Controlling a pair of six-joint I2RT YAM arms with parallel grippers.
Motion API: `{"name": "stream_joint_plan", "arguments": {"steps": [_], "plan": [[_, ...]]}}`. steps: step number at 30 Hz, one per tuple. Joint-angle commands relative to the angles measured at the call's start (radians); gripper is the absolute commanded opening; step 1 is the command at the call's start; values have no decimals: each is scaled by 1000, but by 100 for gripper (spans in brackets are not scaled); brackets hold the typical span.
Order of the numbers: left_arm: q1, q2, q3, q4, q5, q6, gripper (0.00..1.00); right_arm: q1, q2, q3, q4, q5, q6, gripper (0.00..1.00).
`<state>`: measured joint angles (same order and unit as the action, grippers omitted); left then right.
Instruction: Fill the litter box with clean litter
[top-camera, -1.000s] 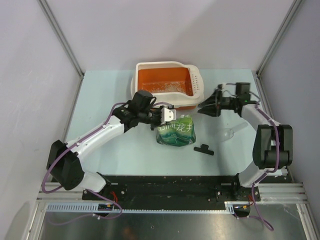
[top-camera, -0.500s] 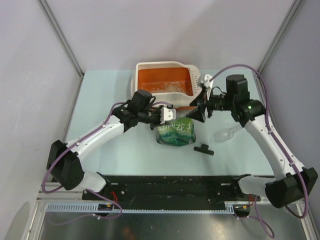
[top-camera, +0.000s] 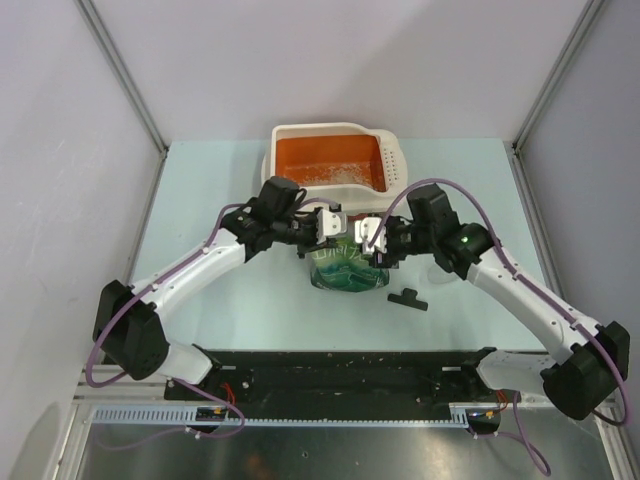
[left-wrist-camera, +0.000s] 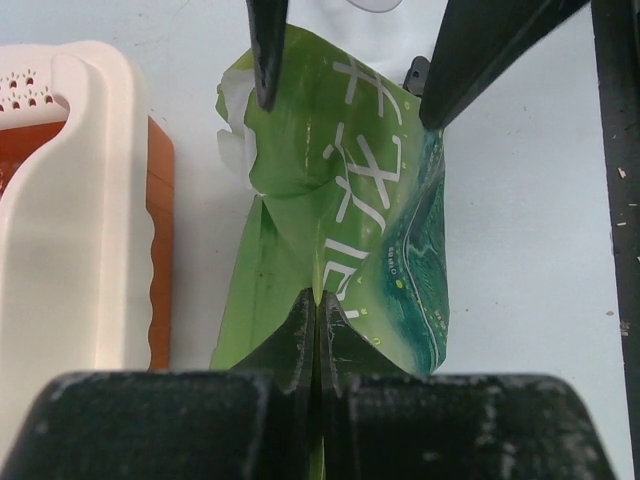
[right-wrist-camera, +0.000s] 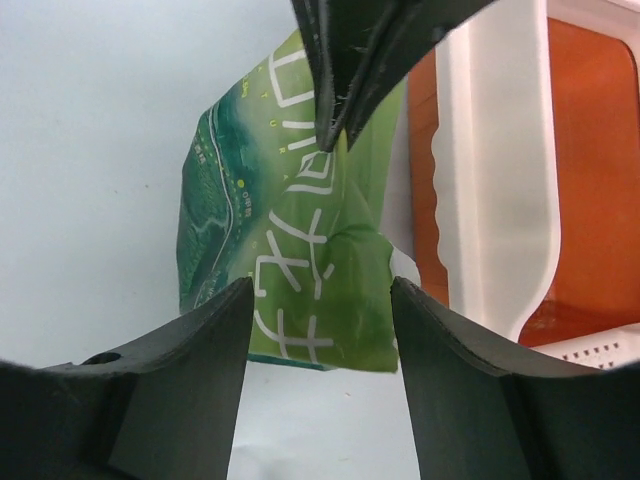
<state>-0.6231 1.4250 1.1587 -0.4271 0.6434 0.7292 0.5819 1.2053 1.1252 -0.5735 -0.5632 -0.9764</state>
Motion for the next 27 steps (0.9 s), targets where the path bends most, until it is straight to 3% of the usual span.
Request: {"name": "stream_joint_plan", "arguments": {"steps": [1, 10, 23, 27], "plan": [[29, -15, 18, -19, 18, -24, 0, 32, 3, -38, 142, 85, -104, 61], [33, -9, 29, -19, 15, -28, 0, 16, 66, -38, 129, 86, -123, 58], [54, -8, 30, -19, 7, -28, 0, -40, 103, -36, -20, 69, -154, 53], [59, -18, 22, -19, 1, -22, 0, -56, 122, -15, -52, 46, -130, 40]]}}
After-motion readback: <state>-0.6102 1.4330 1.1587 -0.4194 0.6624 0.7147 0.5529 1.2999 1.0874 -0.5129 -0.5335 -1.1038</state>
